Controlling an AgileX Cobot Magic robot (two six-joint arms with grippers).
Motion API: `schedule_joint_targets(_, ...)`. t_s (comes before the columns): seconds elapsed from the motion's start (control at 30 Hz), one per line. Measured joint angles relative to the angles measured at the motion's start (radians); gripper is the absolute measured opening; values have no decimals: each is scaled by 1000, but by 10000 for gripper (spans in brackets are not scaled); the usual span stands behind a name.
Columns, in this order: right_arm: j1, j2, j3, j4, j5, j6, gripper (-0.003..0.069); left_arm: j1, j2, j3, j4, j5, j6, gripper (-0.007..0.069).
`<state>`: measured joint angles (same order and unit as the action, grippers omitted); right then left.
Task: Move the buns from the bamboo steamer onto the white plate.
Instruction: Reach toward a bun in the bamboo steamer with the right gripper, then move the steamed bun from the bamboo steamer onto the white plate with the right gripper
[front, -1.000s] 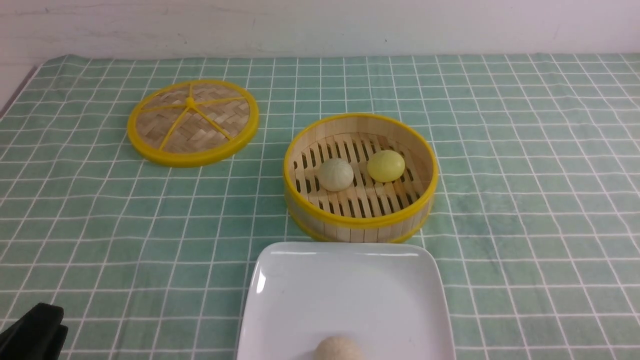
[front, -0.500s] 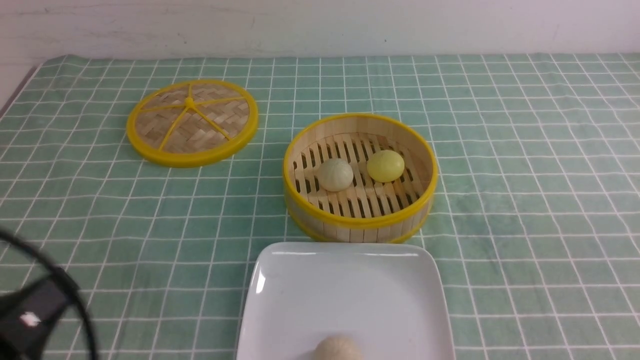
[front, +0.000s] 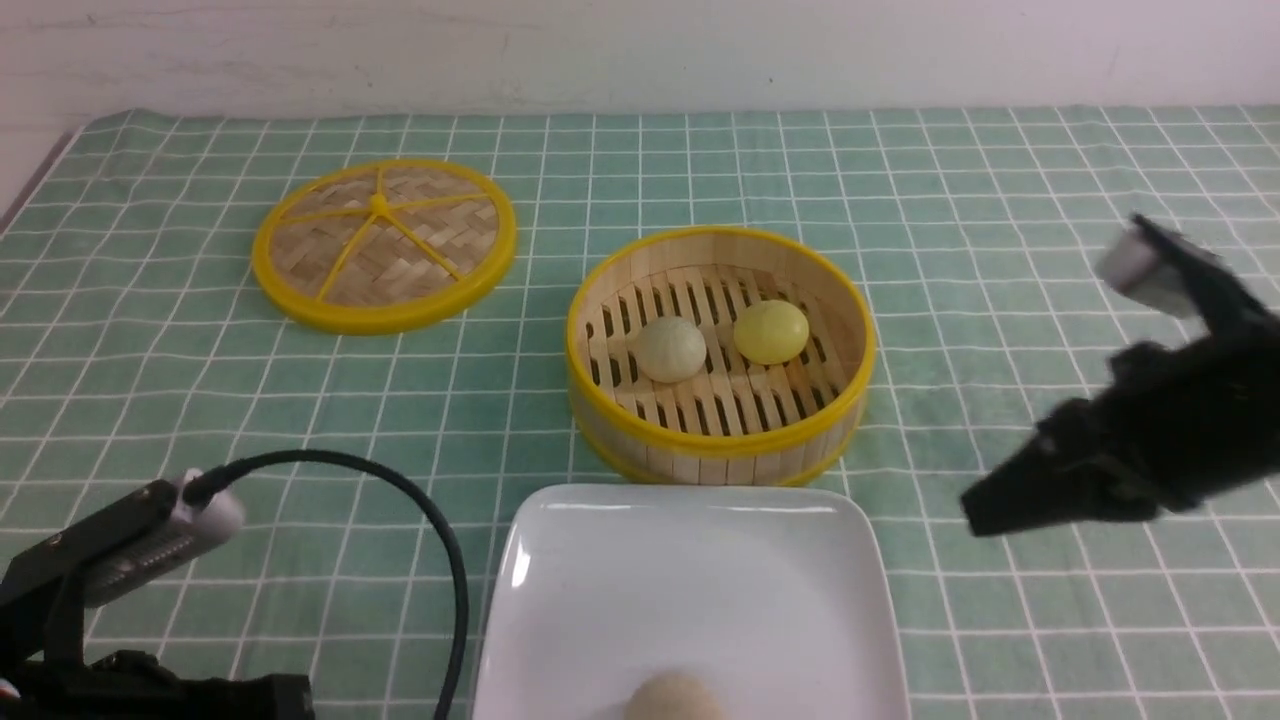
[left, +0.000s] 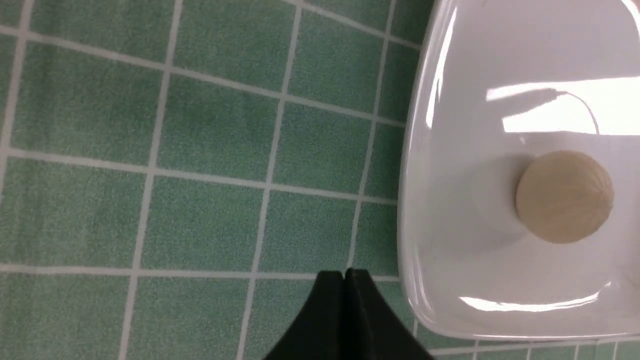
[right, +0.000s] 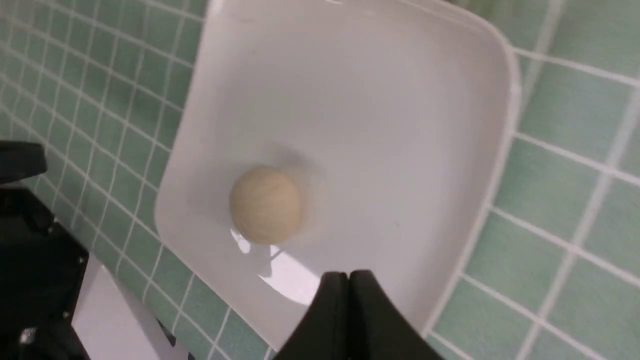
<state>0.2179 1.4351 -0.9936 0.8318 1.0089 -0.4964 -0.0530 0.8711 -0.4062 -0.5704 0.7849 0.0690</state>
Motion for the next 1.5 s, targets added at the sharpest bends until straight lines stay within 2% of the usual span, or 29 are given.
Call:
schedule_joint_targets(0.13, 97, 170, -198, -84, 5, 31, 2, 0, 1, -3, -15, -17, 33, 1)
schedule_joint_targets(0.3, 178, 320, -429, -281, -70, 214, 4, 0, 1, -4, -18, -25, 41, 6)
schedule_joint_targets(0.4, 197, 378, -502, -389, -133, 306, 12, 0, 1, -4, -18, -32, 41, 8)
schedule_joint_targets(0.53, 205, 435, -561, -538, -215, 436, 58, 0, 1, -5, -19, -36, 41, 9)
schedule_joint_targets(0.63, 205, 476, -581, -663, -288, 509, 148, 0, 1, -5, -19, -37, 42, 9)
schedule_joint_targets(0.7, 205, 497, -582, -701, -329, 533, 213, 0, 1, -5, -19, -40, 43, 9)
schedule_joint_targets(0.83, 205, 544, -583, -712, -408, 546, 363, 0, 1, -5, -19, -44, 44, 11)
schedule_joint_targets(0.87, 205, 550, -583, -712, -412, 546, 370, 0, 1, -5, -19, -45, 44, 11)
schedule_joint_targets(0.93, 205, 586, -583, -713, -454, 546, 439, 0, 1, -5, -19, -49, 44, 13)
schedule_joint_targets(1.03, 205, 626, -584, -713, -483, 546, 470, 0, 1, -5, -19, -52, 45, 14)
schedule_joint_targets(1.1, 205, 650, -584, -713, -491, 546, 458, 0, 1, -5, -19, -53, 45, 15)
schedule_joint_targets(1.17, 205, 659, -586, -704, -496, 546, 407, 0, 1, -5, -19, -54, 45, 15)
schedule_joint_targets(1.27, 205, 660, -590, -680, -496, 546, 234, 0, 1, -5, -19, -56, 45, 17)
schedule_joint_targets(1.3, 205, 658, -590, -679, -495, 546, 220, 0, 1, -5, -19, -56, 45, 17)
schedule_joint_targets(1.33, 205, 652, -590, -670, -489, 546, 118, 0, 1, -5, -19, -56, 45, 20)
schedule_joint_targets(1.37, 205, 638, -590, -664, -479, 546, 51, 0, 1, -5, -19, -56, 45, 20)
schedule_joint_targets(1.43, 205, 609, -590, -661, -451, 546, 15, 0, 1, -5, -19, -57, 45, 22)
schedule_joint_targets(1.5, 205, 557, -590, -661, -396, 543, 13, 0, 1, -5, -19, -57, 45, 22)
